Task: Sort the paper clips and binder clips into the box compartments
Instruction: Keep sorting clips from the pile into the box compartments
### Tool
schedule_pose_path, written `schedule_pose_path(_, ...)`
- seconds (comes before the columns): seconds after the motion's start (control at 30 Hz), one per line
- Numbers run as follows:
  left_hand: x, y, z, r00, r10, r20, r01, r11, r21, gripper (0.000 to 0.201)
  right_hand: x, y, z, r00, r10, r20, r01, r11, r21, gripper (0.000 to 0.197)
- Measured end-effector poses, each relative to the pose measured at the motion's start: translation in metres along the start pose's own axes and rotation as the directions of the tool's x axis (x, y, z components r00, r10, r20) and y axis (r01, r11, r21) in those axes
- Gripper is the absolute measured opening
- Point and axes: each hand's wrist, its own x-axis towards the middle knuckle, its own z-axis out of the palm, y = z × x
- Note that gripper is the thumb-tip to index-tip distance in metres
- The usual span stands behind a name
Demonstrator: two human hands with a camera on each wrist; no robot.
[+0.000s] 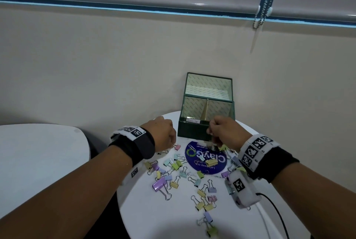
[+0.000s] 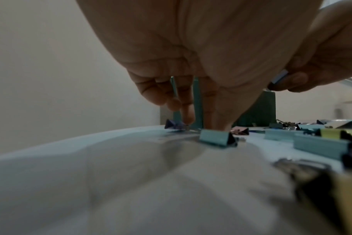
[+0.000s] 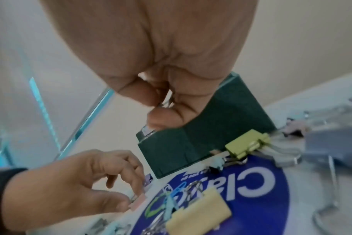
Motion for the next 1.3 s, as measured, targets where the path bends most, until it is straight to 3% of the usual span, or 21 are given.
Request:
schedule_pose_path(0.07,0.000,0.000,0.000,1.000,-0.024,-0.012,0.024,1.000,-0.002,0.016,0.001,0.001,-0.001,1.000,0.007,-0.024,-0.009,0.998,-0.068,0.020)
schedule_pose_path(0.17,-0.001,0.002,0.000,1.000,-0.029,-0.011,0.029,0.999,0.023,0.013,-0.004,-0.001,0.009,0.994,-0.041,0.100,0.073,0.940,-0.333,0.018)
schedule_pose_path(0.3,-0.002,0.002,0.000,0.999,-0.028,-0.045,0.024,0.997,-0.072,0.008,-0.013,-0.005,0.028,0.974,0.045,0.224,0.137,0.670,-0.730,0.015)
schedule_pose_path(0.4,-0.004,0.003,-0.005,0.993,-0.046,-0.107,0.025,0.981,-0.191,0.004,-0.014,-0.006,0.036,0.971,0.050,0.236,0.160,0.599,-0.784,0.021)
schedule_pose_path(0.5,-0.006,0.003,-0.008,0.983,-0.086,-0.163,0.041,0.965,-0.261,0.003,-0.012,-0.008,0.036,0.957,0.069,0.281,0.179,0.623,-0.762,0.016)
schedule_pose_path(0.6,-0.008,0.000,-0.008,0.960,-0.066,-0.271,-0.018,0.955,-0.297,0.009,-0.008,-0.017,0.023,0.954,-0.017,0.300,0.216,0.732,-0.646,0.006)
schedule_pose_path(0.67,-0.009,-0.002,-0.008,0.924,-0.043,-0.380,-0.088,0.943,-0.322,0.011,-0.002,-0.028,0.008,0.961,-0.086,0.264,0.230,0.781,-0.580,0.012)
schedule_pose_path(0.77,-0.009,-0.003,-0.010,0.875,-0.055,-0.481,-0.135,0.926,-0.352,0.010,0.012,-0.041,-0.016,0.975,-0.175,0.137,0.220,0.852,-0.475,0.017)
schedule_pose_path(0.87,0.000,-0.002,-0.022,0.858,-0.033,-0.512,-0.158,0.932,-0.325,0.009,0.029,-0.049,-0.028,0.967,-0.252,-0.025,0.231,0.919,-0.320,0.012)
schedule_pose_path(0.97,0.017,0.006,-0.040,0.822,-0.090,-0.562,-0.156,0.914,-0.374,0.010,0.044,-0.052,-0.028,0.954,-0.247,-0.169,0.203,0.949,-0.242,0.011)
schedule_pose_path(1.07,0.036,0.014,-0.050,0.854,-0.147,-0.499,-0.102,0.894,-0.437,0.009,0.054,-0.054,-0.021,0.969,-0.215,-0.125,0.183,0.957,-0.227,0.018)
schedule_pose_path(1.17,0.043,0.016,-0.047,0.910,-0.130,-0.395,-0.020,0.935,-0.355,0.010,0.057,-0.052,-0.012,0.963,-0.259,-0.071,0.223,0.920,-0.323,0.026)
schedule_pose_path(1.3,0.026,0.006,-0.042,0.925,-0.100,-0.366,-0.003,0.963,-0.271,0.007,0.054,-0.045,-0.008,0.943,-0.331,-0.024,0.283,0.841,-0.460,0.027)
